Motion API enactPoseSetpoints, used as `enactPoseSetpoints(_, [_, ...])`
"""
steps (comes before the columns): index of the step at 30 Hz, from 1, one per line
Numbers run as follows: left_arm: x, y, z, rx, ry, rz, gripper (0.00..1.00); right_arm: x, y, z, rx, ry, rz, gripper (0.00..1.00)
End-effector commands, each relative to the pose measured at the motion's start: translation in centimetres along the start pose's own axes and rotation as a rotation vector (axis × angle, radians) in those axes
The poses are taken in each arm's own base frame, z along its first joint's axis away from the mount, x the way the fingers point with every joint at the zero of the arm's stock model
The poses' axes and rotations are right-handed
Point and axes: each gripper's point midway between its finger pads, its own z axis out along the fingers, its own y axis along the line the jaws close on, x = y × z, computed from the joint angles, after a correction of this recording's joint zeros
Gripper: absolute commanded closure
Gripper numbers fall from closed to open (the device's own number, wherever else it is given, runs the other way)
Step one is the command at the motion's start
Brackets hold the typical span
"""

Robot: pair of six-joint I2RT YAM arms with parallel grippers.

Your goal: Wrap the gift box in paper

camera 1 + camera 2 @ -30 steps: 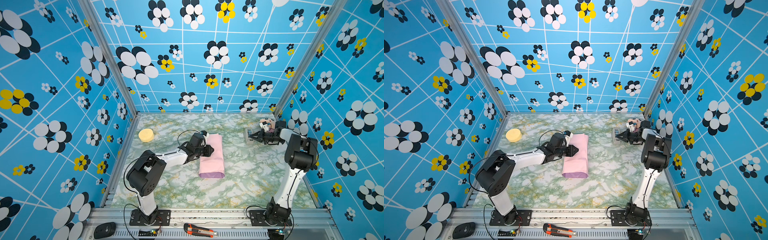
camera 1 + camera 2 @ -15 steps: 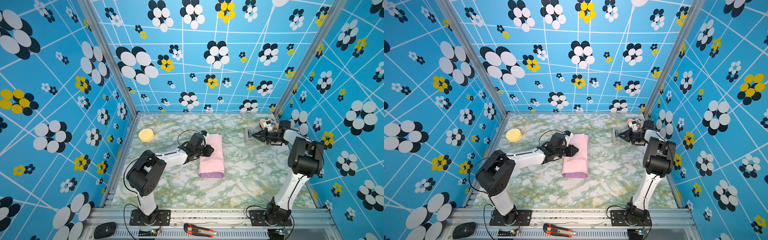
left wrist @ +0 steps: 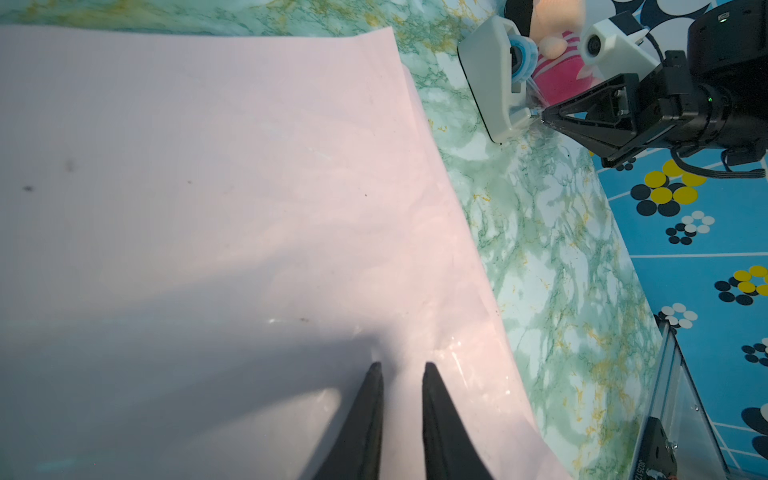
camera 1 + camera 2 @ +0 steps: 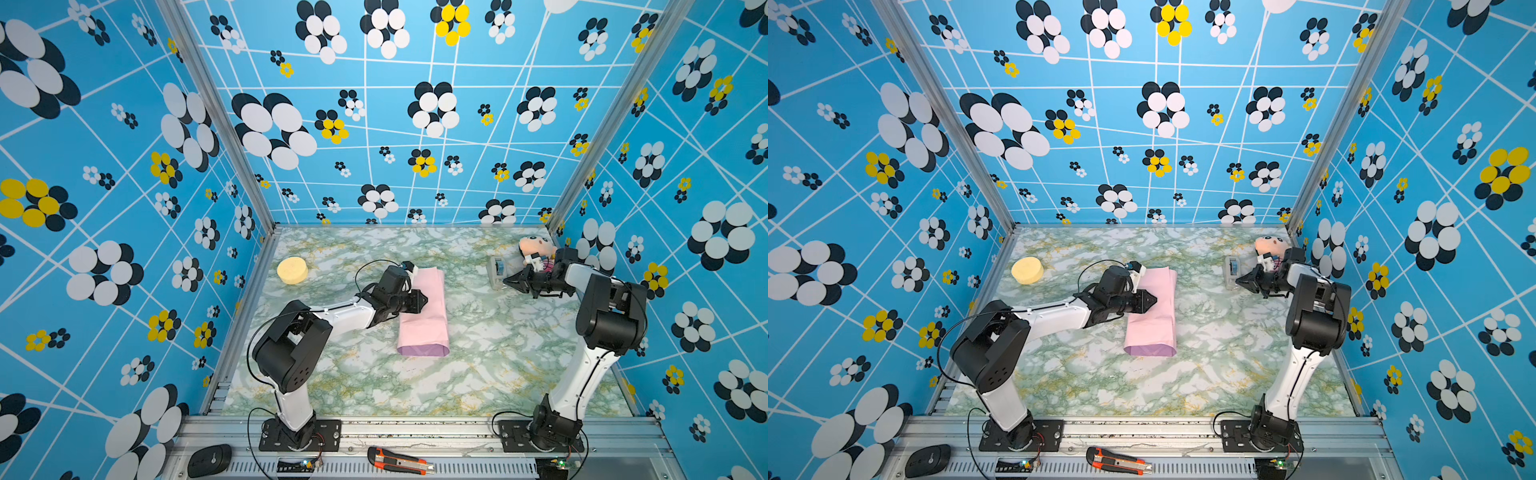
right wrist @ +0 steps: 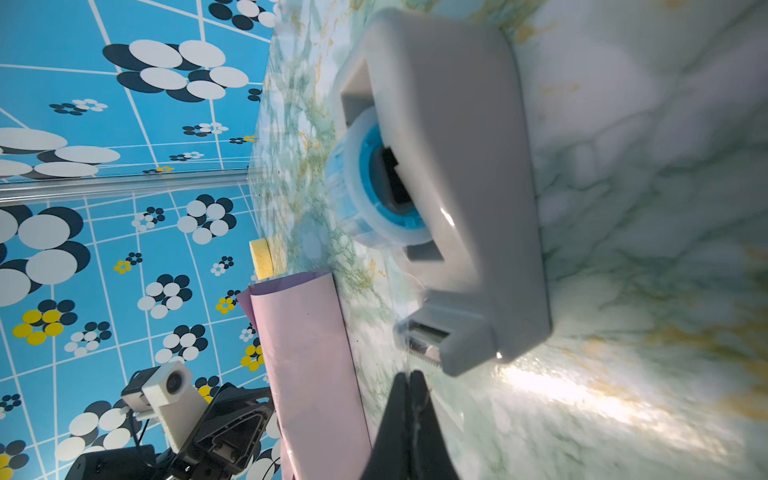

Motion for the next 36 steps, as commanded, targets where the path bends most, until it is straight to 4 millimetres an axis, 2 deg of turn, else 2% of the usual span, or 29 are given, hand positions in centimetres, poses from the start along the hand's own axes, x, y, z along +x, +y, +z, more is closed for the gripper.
enactPoseSetpoints(1, [4.1, 3.5, 0.0, -0.132, 0.12, -0.03, 0.79, 0.5, -1.4, 0.5, 0.034, 0.018, 0.057, 1.0])
enactPoseSetpoints(8, [4.1, 3.6, -0.1, -0.136, 0.119, -0.031, 0.79, 0.6, -3.1, 1.4, 0.104, 0.021, 0.075, 1.0])
enactPoseSetpoints(14, [4.1, 3.6, -0.2, -0.137, 0.12, -0.027, 0.79, 0.8, -4.5, 0.9, 0.213, 0.017, 0.066, 1.0])
enactPoseSetpoints(16, [4.0, 3.6, -0.2, -0.138, 0.119, -0.027, 0.79, 1.0, -3.8, 0.8, 0.187, 0.029, 0.056, 1.0])
enactPoseSetpoints(22, [4.2, 3.6, -0.1, -0.137, 0.121, -0.029, 0.79, 1.6, -0.2, 0.4, 0.052, 0.04, 0.021, 1.0])
enactPoseSetpoints(26, [4.0, 3.5, -0.2, -0.136, 0.118, -0.029, 0.79, 2.2, 0.8, -0.1, 0.044, 0.041, 0.012, 1.0])
enactPoseSetpoints(29, [4.0, 3.5, -0.2, -0.134, 0.117, -0.028, 0.79, 2.8, 1.0, -0.1, 0.036, 0.05, 0.018, 1.0])
enactPoseSetpoints(32, [4.0, 3.5, -0.2, -0.133, 0.116, -0.027, 0.79, 2.9, 0.2, 0.1, 0.067, 0.05, 0.025, 1.0])
enactPoseSetpoints(36, [4.0, 3.5, -0.3, -0.135, 0.115, -0.023, 0.79, 2.0, -1.0, 0.2, 0.132, 0.031, 0.033, 1.0])
